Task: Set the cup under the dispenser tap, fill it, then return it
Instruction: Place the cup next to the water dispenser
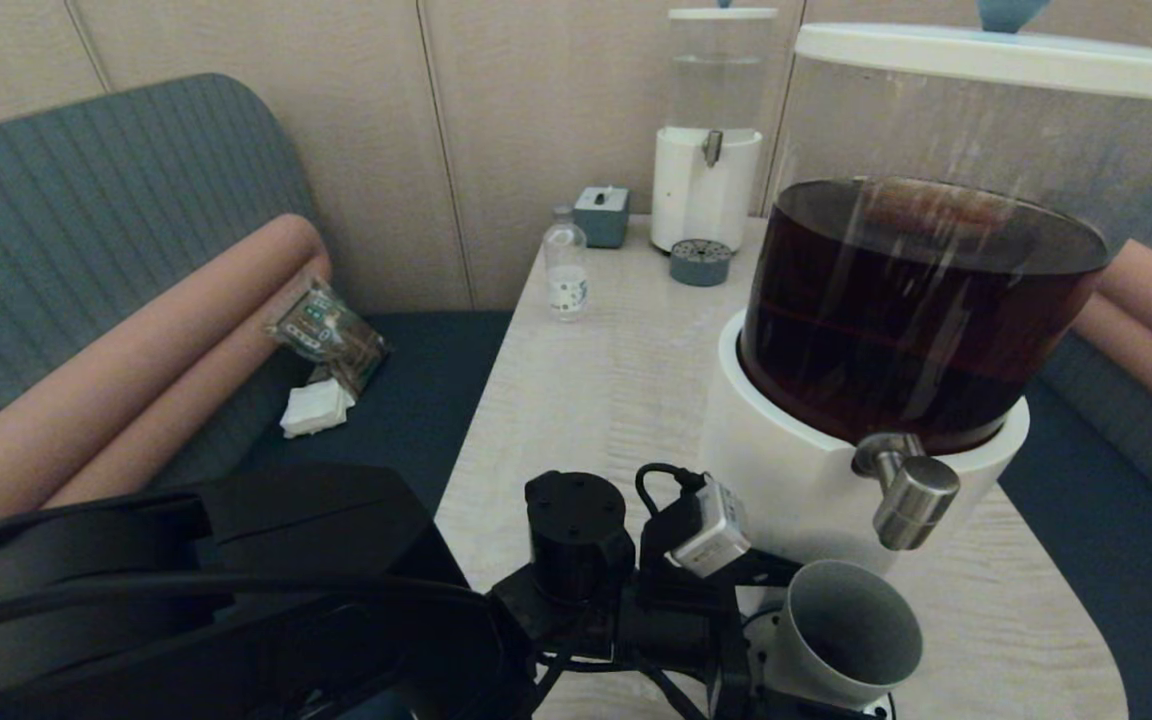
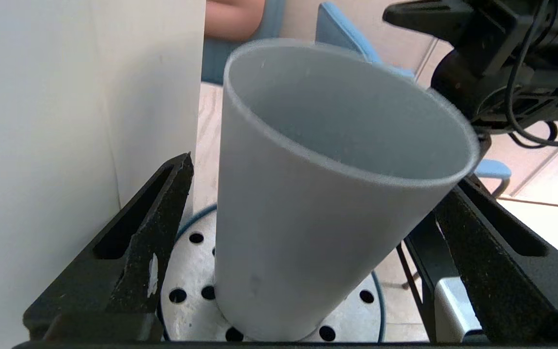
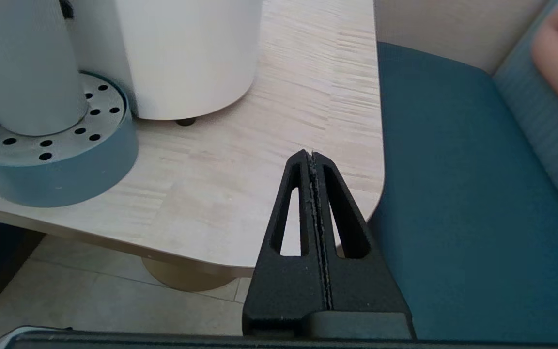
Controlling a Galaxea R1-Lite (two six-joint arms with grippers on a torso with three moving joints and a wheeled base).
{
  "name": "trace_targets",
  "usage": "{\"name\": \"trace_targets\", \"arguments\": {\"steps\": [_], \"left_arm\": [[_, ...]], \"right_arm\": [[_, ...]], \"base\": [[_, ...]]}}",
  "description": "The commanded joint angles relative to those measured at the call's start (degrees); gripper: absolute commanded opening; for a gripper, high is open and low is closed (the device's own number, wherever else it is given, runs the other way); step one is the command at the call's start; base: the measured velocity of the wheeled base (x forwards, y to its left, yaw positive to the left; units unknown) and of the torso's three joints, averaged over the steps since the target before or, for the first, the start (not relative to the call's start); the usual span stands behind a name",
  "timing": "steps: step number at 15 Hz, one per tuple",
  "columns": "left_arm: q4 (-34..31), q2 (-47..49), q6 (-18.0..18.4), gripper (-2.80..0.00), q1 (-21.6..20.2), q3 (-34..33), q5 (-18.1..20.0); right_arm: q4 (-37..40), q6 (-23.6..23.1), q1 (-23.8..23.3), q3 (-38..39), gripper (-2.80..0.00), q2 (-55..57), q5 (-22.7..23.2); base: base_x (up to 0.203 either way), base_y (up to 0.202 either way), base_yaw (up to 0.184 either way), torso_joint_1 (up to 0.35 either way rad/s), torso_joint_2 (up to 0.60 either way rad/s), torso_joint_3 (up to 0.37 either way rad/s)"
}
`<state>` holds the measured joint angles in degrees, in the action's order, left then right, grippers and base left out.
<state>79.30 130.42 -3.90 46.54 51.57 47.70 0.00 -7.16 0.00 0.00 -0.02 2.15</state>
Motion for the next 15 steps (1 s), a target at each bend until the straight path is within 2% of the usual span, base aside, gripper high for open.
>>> {"name": "trace_targets", "arguments": {"steps": [1,12,13,15], "left_arm": [[0.33,0.18,-0.05,0.00,0.13,-0.25,0.46],[0.59,-0.08,0.37,0.00,0.46,-0.33,0.39],[0.67,-0.08,0.47,-2.80,0.56,-0.53,0.37],[0.68,-0.17,0.30,-2.80,0.58,-0.86,0.54]], "right_arm": [[0.00,-0.13,0.00,0.53,-2.80,-0.33,0.05],[0.00,-0.05,0.00,0.53,-2.80,-0.33,0.05],[0.00,-0.05,0.00,0.53,-2.80,-0.33,0.05],[0.00,-0.10,0.00,0.53,-2.80,-0.33,0.05]], "base": [[0.000,0.000,0.000,0.000,0.00,0.000],[0.000,0.000,0.000,0.000,0.00,0.000],[0.000,0.000,0.000,0.000,0.00,0.000],[0.000,0.000,0.000,0.000,0.00,0.000]]}}
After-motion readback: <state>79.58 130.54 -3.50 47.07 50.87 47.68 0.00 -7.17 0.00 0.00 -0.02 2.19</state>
